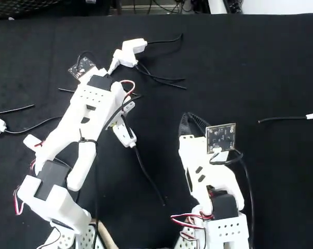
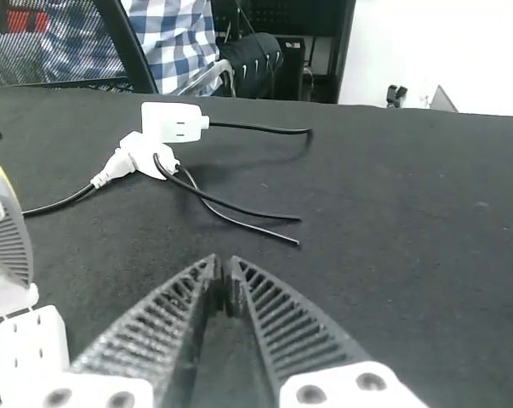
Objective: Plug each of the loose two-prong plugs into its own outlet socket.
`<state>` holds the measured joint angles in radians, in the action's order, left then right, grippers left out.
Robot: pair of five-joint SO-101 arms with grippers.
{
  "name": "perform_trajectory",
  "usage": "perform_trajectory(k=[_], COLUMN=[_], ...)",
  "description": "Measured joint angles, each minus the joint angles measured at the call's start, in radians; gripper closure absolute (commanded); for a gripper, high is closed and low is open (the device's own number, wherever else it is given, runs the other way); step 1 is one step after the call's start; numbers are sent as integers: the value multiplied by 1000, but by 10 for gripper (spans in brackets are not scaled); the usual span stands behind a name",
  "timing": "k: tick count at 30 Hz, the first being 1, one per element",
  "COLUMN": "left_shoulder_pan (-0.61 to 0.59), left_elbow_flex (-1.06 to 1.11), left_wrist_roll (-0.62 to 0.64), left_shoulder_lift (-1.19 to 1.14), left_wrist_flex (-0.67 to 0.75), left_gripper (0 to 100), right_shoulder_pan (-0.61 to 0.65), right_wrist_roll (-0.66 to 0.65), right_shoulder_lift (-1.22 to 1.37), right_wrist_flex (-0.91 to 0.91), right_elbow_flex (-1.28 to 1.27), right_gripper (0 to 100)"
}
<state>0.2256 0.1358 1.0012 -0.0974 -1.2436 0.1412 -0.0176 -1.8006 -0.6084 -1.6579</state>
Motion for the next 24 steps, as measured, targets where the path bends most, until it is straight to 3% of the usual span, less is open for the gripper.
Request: perform_trajectory(k=[24], left_shoulder_pan=[5], left_elbow_flex=[40], left_wrist_roll=[28], left_shoulder_lift=[3], left_wrist_flex=[8], left_gripper=[970], right_shoulder_pan=[0], right_wrist_roll=[0], right_shoulder_lift=[0], right_wrist_flex=[0], right_elbow_flex=[0], right_gripper=[985])
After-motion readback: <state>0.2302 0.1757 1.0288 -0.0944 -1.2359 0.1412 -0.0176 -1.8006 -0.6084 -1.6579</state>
